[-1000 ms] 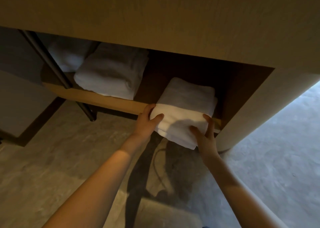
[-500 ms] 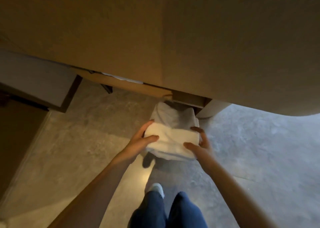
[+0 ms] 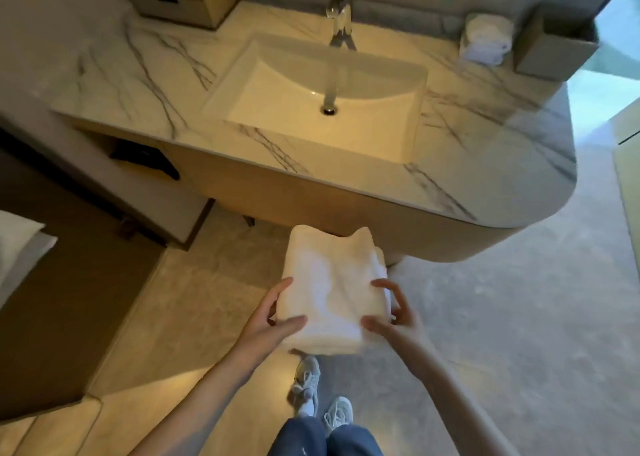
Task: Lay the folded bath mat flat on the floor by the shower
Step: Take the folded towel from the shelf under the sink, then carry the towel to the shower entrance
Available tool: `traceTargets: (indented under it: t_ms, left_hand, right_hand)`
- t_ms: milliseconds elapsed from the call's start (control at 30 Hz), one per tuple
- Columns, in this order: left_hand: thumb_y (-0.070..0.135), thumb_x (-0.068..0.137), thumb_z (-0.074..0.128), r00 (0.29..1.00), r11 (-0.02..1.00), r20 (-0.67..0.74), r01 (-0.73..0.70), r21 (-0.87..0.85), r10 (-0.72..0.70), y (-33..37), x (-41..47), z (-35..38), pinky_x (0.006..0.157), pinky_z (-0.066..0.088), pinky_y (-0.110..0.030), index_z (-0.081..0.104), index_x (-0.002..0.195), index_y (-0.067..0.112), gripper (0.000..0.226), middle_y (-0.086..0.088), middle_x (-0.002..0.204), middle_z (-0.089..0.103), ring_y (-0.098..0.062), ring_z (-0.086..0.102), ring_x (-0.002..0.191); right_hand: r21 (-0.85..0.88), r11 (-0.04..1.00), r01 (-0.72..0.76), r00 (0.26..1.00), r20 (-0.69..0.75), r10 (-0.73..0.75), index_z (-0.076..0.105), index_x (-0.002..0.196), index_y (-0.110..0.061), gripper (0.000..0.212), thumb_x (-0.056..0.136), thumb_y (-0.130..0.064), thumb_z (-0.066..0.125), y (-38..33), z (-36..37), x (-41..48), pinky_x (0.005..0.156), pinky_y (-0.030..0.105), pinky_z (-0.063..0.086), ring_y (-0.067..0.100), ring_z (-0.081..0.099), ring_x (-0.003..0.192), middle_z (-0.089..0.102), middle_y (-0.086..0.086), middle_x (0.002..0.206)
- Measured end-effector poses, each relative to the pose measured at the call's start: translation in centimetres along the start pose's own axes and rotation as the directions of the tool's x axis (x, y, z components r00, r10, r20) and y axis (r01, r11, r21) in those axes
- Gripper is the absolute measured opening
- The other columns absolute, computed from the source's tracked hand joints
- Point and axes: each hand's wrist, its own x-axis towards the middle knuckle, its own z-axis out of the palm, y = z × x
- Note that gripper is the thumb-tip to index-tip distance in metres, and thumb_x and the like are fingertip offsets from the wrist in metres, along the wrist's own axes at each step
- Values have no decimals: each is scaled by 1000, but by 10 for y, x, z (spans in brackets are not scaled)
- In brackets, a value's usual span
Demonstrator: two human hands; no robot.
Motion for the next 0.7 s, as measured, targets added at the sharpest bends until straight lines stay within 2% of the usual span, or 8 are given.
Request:
traceTargets:
  t_ms: [133,233,333,400,567,700]
  left_hand:
    - [19,81,78,980,980,-29,-199,19,199,76,-38,6,69,56,-18,52,128,53,64,31,126,45,0,53,110]
    - [23,79,80,941,943,-56,-331,43,333,118,-47,11,66,56,-16,53,124,57,63,35,125,44,3,51,108]
    - [28,78,81,886,885,-33,-458,85,462,157,-44,12,66,53,-11,50,125,61,65,32,126,45,2,51,109]
    - [30,76,81,848,844,-7,-527,100,530,180,-41,13,71,54,-13,48,127,60,68,29,130,45,1,50,114]
    - [37,73,79,804,797,51,-594,112,592,210,-34,8,74,55,-14,47,127,61,68,21,135,43,-8,48,118]
    - [34,73,79,814,805,47,-580,124,579,210,-24,5,75,55,-14,48,125,62,66,20,134,45,-6,50,117]
  right_hand:
    - [24,991,130,991,13,-131,59,118,-36,59,73,-3,78,-81,-15,-29,63,33,58,21,71,79,76,6,96]
    - [50,970,236,972,7,-237,60,118,-35,59,73,-4,81,-136,-26,-40,62,29,57,19,73,80,77,6,97]
    - [53,934,353,935,-32,-352,61,120,-36,62,67,-12,83,-181,-35,-43,64,28,58,17,73,83,77,3,97]
    - [57,913,404,915,-38,-402,59,121,-37,63,70,-10,83,-201,-39,-43,70,32,60,18,72,88,76,-1,102]
    - [108,867,487,873,-75,-481,58,123,-37,58,76,-12,81,-218,-38,-39,71,32,61,15,69,99,70,-14,111]
    - [122,868,481,877,-72,-476,59,122,-38,58,76,-11,81,-212,-36,-27,69,29,60,15,70,98,71,-12,110]
